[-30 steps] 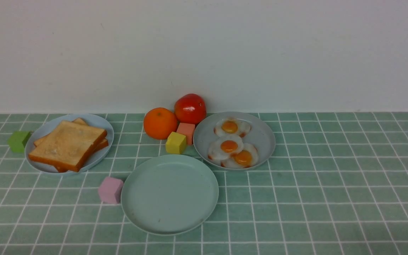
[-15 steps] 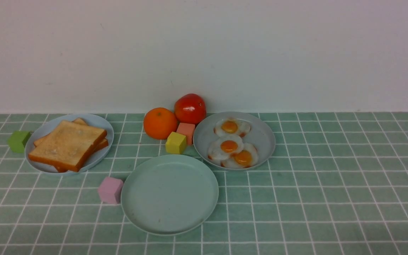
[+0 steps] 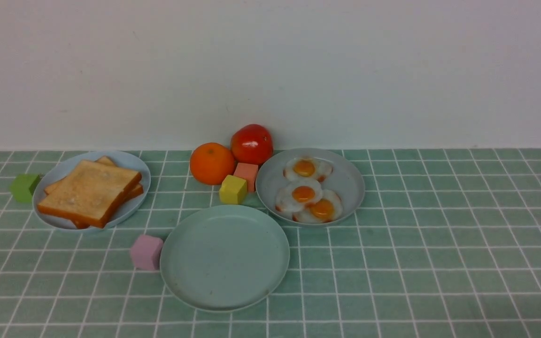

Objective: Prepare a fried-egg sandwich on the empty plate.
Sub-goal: Use the left arm to grab a slice of bread

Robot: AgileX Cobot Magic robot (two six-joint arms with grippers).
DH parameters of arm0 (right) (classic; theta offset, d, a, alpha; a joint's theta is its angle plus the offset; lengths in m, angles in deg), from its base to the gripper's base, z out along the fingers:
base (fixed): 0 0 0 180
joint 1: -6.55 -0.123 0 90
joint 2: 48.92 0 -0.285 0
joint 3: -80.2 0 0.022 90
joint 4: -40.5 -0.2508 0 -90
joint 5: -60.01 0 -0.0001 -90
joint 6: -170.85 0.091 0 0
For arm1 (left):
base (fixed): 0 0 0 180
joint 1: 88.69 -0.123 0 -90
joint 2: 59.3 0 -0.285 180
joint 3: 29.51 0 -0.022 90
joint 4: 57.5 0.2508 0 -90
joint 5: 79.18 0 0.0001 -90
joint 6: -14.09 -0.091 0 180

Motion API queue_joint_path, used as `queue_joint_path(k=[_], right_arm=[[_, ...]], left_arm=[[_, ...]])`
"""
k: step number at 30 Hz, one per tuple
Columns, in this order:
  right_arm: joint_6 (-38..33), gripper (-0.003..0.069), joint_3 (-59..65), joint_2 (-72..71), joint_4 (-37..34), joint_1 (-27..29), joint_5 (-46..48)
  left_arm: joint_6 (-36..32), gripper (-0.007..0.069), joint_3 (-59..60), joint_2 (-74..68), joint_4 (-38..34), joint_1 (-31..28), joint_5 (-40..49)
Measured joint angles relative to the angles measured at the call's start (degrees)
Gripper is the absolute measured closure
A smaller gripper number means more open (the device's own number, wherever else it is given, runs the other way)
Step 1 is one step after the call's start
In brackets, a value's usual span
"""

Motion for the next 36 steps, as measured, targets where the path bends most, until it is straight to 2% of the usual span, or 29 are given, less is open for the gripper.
queue_joint_path(k=[1,2,4,5,6,9,12,17,21,23,24,27,30,33,36], right_arm=[[0.0,0.0419,0.0,0.0,0.0,0.0,0.0],[0.0,0.0419,0.0,0.0,-0.1,0.0,-0.6],[0.3,0.0419,0.1,0.0,-1.1,0.0,-1.4],[1.6,0.0419,0.3,0.0,-4.3,0.0,-2.6],[2.2,0.0419,0.4,0.0,-5.3,0.0,-3.0],[4.8,0.0419,0.5,0.0,-12.6,0.0,-7.5],[5.9,0.0419,0.5,0.0,-18.6,0.0,-13.5],[8.5,0.0419,0.4,0.0,-27.8,0.0,-16.2],[8.8,0.0421,-4.7,0.7,-29.1,0.0,-8.1],[6.3,0.046,-15.7,5.8,-27.9,-0.1,2.6],[5.9,0.046,-15.7,5.8,-27.7,-0.1,2.6],[-0.9,0.0563,-33.3,17.3,-23.9,-0.1,20.7],[-5.7,0.0647,-45.5,26.5,-21.8,-0.5,33.6],[-6.8,0.0666,-51.6,31.6,-21.2,-2.5,38.4],[-7.3,0.0667,-54.0,35.2,-21.2,-5.4,39.0]], left_arm=[[0.0,0.0638,-0.6,-0.6,0.0,0.0,0.7],[-4.8,0.0638,-6.4,-6.2,1.2,2.7,6.7],[-7.3,0.0638,-10.4,-10.1,1.7,5.5,12.5],[-9.4,0.0638,-15.7,-15.5,2.7,8.3,19.1],[-9.7,0.0638,-16.3,-16.2,3.0,9.0,19.9],[-10.5,0.0638,-25.0,-27.9,6.5,13.2,29.9],[-10.4,0.0638,-29.7,-37.9,8.0,13.9,32.2],[-11.2,0.0638,-32.9,-49.3,9.3,13.9,30.0],[-11.4,0.0638,-34.0,-56.3,11.9,13.9,24.6],[-11.4,0.0638,-36.4,-63.0,14.1,13.7,21.2],[-11.4,0.0638,-36.7,-63.5,14.3,13.5,20.9],[-11.5,0.0638,-43.3,-73.5,14.8,10.8,20.2],[-11.6,0.0638,-48.8,-80.6,15.5,7.6,19.7],[-12.9,0.0634,-52.2,-84.9,16.6,6.0,18.9],[-15.1,0.0584,-55.3,-88.7,17.7,5.6,18.0]])
